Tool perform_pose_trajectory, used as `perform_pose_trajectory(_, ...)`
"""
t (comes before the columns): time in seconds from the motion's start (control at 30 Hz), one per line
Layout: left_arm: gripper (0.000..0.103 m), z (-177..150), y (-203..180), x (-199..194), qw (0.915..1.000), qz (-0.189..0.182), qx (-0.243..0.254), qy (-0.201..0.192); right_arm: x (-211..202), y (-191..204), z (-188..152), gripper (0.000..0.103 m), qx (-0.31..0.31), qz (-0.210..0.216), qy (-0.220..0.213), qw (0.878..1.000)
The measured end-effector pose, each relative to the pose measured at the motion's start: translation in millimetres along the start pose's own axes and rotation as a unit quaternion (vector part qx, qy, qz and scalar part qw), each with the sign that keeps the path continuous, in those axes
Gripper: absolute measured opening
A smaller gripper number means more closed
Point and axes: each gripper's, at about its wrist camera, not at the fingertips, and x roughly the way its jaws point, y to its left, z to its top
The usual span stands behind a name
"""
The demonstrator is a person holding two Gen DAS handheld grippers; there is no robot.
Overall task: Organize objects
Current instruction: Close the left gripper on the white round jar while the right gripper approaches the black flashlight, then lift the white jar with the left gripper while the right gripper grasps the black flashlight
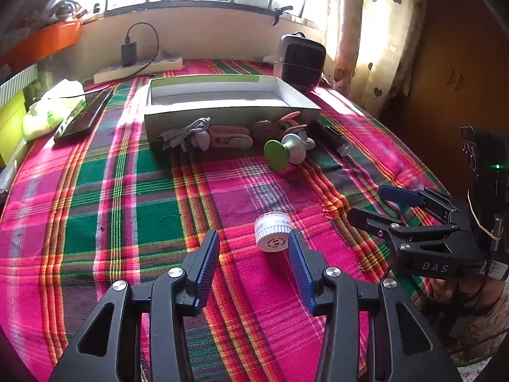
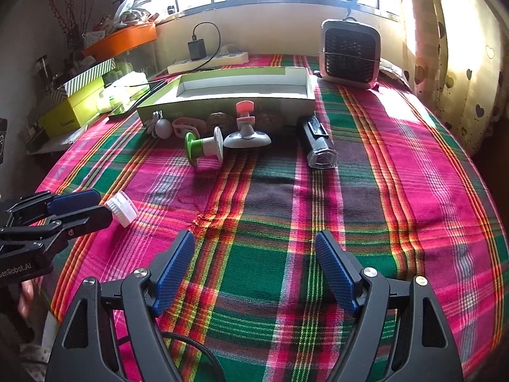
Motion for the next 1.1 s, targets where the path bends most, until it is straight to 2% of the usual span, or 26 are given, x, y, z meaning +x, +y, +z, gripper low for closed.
perform_pose_trajectory(0.2,0.042,2.4,-8.4,10.7,0.9998,-0.002,0.014,0.012,-0.5,-9.9,3.7,0.079,0.012,-0.004,-0.003,1.000)
perform_pose_trajectory(0.5,0.041,6.6,-9.8,21.4,0.9994,0.014,0.018,0.027,3.9,-23.6,13.4,0.079,0.015,-0.017,0.000,1.000)
perform_pose_trajectory(0.67,0.025,10.9,-2.6,24.6,0.9993,0.027,0.004,0.025,8.5,-32.5,22.8,0.078,0.017,-0.025,0.002,1.000)
perform_pose_trajectory(0.7,0.025,11.8,-0.8,25.3,0.9993,0.028,0.001,0.024,10.1,-34.4,25.0,0.078,0.017,-0.025,0.003,1.000)
perform_pose_trajectory(1.1,0.025,24.4,9.1,34.1,0.9990,0.038,-0.012,0.023,32.3,-45.6,52.9,0.064,0.022,-0.021,0.023,0.999)
